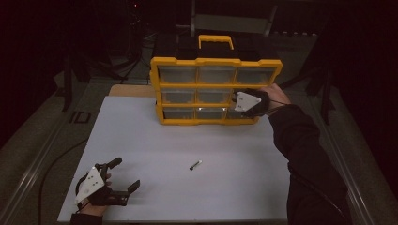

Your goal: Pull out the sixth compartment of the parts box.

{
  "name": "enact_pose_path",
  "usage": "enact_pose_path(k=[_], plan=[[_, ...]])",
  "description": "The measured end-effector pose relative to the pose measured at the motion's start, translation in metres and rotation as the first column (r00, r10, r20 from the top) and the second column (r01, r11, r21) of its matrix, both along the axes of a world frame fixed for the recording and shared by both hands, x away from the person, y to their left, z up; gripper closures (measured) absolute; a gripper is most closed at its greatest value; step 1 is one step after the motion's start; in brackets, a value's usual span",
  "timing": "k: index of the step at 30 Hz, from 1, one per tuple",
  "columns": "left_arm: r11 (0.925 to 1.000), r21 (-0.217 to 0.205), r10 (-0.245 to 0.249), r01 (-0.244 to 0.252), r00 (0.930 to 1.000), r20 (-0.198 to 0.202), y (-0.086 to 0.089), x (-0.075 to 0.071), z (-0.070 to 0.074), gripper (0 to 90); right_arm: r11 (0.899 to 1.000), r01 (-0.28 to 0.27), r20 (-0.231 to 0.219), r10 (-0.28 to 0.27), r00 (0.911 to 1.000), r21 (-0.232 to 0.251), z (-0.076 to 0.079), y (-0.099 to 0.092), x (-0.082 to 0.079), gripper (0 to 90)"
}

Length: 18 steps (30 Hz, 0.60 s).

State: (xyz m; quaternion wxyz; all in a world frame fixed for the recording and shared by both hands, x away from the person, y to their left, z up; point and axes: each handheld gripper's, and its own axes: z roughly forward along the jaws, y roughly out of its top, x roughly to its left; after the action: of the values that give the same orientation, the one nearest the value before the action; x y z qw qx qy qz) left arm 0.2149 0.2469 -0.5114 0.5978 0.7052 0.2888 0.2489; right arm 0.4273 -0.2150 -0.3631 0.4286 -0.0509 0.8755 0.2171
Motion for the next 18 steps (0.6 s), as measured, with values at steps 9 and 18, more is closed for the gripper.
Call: enact_pose_path(k=[9, 18], plan=[[1.0000, 0.005, -0.004, 0.004, 1.0000, -0.001, -0.001, 0.000, 0.000, 0.0, 1.000, -0.011, -0.026, 0.011, 0.9996, 0.005, 0.002, -0.002, -0.008, 74.1], [1.0000, 0.005, -0.005, 0.005, 1.0000, 0.000, 0.000, 0.000, 0.000, 0.0, 1.000, -0.007, -0.044, 0.007, 0.9990, 0.001, 0.003, -0.002, -0.021, 74.0]])
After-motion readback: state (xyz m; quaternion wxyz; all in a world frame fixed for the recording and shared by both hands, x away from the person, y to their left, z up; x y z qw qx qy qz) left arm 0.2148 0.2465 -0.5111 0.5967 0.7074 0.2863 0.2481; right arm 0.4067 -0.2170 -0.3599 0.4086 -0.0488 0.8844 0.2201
